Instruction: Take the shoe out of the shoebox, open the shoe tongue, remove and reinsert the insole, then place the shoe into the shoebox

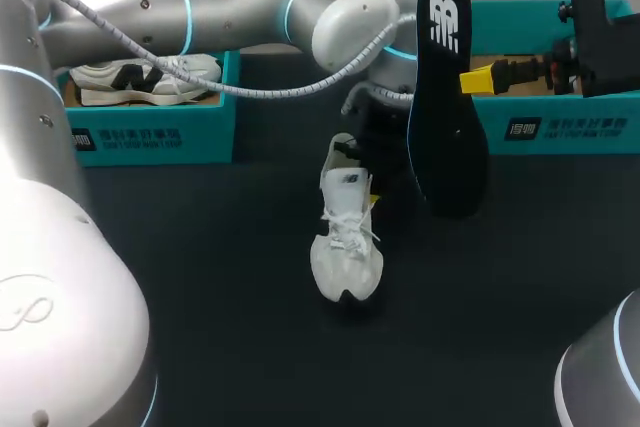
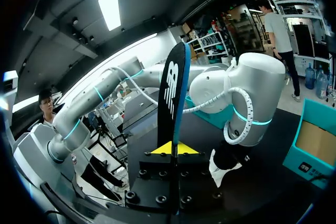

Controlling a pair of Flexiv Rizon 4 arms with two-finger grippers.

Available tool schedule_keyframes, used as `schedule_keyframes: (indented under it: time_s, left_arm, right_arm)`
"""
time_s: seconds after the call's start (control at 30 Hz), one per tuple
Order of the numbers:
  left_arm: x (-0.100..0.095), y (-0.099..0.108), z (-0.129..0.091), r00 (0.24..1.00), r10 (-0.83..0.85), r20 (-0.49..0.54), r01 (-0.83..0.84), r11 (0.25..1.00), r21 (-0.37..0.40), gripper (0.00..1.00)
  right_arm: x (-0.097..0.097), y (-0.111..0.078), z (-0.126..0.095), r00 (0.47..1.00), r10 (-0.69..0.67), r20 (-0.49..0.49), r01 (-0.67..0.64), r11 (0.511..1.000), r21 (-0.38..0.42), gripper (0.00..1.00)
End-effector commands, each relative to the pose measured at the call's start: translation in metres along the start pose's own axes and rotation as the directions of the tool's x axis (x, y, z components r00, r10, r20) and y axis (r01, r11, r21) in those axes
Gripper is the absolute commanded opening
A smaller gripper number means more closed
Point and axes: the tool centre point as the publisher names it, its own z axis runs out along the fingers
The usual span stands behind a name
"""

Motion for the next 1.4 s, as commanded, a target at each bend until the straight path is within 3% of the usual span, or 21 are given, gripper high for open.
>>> schedule_keyframes:
  time_s: [0.03,0.07,0.13,0.17,0.23,0.27,0.3,0.33,0.73,1.07,1.2,1.4]
  left_arm:
    - [-0.008,0.006,0.004,1.000,-0.014,-0.010,0.014,1.000,0.017,0.00]
    - [-0.009,0.005,0.003,1.000,-0.021,-0.004,0.021,1.000,0.018,0.00]
    - [-0.009,0.004,0.000,1.000,-0.025,0.010,0.025,1.000,0.016,0.33]
    - [-0.009,0.003,-0.002,0.999,-0.031,0.017,0.031,0.999,0.014,0.43]
    - [-0.008,0.001,-0.007,0.999,-0.035,0.031,0.035,0.999,0.009,0.49]
    - [-0.008,0.000,-0.010,0.998,-0.042,0.042,0.041,0.999,0.006,0.67]
    - [-0.007,-0.001,-0.014,0.998,-0.040,0.056,0.040,0.999,0.002,0.94]
    - [-0.005,-0.003,-0.018,0.997,-0.041,0.073,0.041,0.999,0.000,1.00]
    - [0.027,-0.017,-0.081,0.946,-0.099,0.310,0.130,0.988,-0.082,1.00]
    - [0.058,-0.025,-0.118,0.887,-0.108,0.449,0.204,0.964,-0.171,1.00]
    - [0.073,-0.026,-0.131,0.862,-0.046,0.505,0.157,0.971,-0.179,1.00]
    - [0.079,-0.012,-0.134,0.908,0.023,0.419,0.026,0.993,-0.112,1.00]
  right_arm:
    - [0.000,0.000,0.002,1.000,0.001,0.000,-0.001,1.000,0.001,0.00]
    - [0.000,0.000,0.002,1.000,0.001,0.000,-0.001,1.000,0.001,0.00]
    - [0.000,0.000,0.002,1.000,0.001,0.000,-0.001,1.000,0.001,0.00]
    - [0.000,0.000,0.002,1.000,0.001,0.000,-0.001,1.000,0.001,0.00]
    - [0.000,0.000,0.002,1.000,0.001,0.000,-0.001,1.000,0.001,0.00]
    - [0.000,0.000,0.002,1.000,0.001,0.000,-0.001,1.000,0.001,0.00]
    - [0.000,0.000,0.002,1.000,0.001,0.000,-0.001,1.000,0.001,0.00]
    - [0.000,0.000,0.002,1.000,0.001,0.000,-0.001,1.000,0.001,0.00]
    - [0.000,0.000,0.002,1.000,0.001,0.000,-0.001,1.000,0.001,0.00]
    - [0.000,0.000,0.002,1.000,0.001,0.000,-0.001,1.000,0.001,0.00]
    - [0.000,0.000,0.002,1.000,0.001,0.000,-0.001,1.000,0.001,0.00]
    - [0.000,0.000,0.002,1.000,0.001,0.000,-0.001,1.000,0.001,0.00]
